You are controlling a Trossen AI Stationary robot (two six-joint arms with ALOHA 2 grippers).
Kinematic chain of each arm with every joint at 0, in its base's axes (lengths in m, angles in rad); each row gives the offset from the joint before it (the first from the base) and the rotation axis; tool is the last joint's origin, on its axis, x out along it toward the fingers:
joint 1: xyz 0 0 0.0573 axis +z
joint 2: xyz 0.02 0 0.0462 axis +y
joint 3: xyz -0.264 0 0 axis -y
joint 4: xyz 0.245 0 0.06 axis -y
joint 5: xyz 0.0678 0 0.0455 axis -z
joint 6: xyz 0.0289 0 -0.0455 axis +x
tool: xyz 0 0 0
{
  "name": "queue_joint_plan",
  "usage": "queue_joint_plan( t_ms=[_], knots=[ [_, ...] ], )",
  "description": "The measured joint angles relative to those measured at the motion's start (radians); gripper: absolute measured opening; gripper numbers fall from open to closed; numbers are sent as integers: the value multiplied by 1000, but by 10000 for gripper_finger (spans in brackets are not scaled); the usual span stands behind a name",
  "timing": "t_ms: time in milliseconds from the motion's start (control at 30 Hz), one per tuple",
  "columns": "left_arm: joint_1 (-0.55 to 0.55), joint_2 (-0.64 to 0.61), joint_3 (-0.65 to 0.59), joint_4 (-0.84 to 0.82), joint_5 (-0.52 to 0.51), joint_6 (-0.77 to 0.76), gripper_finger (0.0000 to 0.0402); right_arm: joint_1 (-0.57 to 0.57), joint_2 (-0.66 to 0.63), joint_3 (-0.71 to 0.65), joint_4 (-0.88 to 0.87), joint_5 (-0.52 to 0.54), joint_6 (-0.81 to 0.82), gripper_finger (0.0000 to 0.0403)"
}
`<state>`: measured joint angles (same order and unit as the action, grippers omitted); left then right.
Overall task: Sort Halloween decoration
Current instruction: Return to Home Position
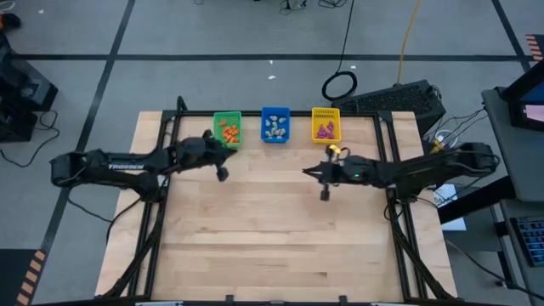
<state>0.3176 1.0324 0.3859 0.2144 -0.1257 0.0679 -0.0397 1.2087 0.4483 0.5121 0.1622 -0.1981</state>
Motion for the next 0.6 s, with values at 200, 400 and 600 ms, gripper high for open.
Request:
queue_joint_plan(
  t_ms=[200, 400, 600],
  knots=[
    [-137, -106, -56, 47, 0, 1, 0, -8, -272, -149, -2, -58, 2, 0],
    [-232, -212, -99, 64, 1, 18, 0, -9, -578, -280, -108, -90, 24, 0],
    [-276, -329, -153, 64, 25, -1, 0, -9, -826, -303, -295, -99, 36, 0]
  ],
)
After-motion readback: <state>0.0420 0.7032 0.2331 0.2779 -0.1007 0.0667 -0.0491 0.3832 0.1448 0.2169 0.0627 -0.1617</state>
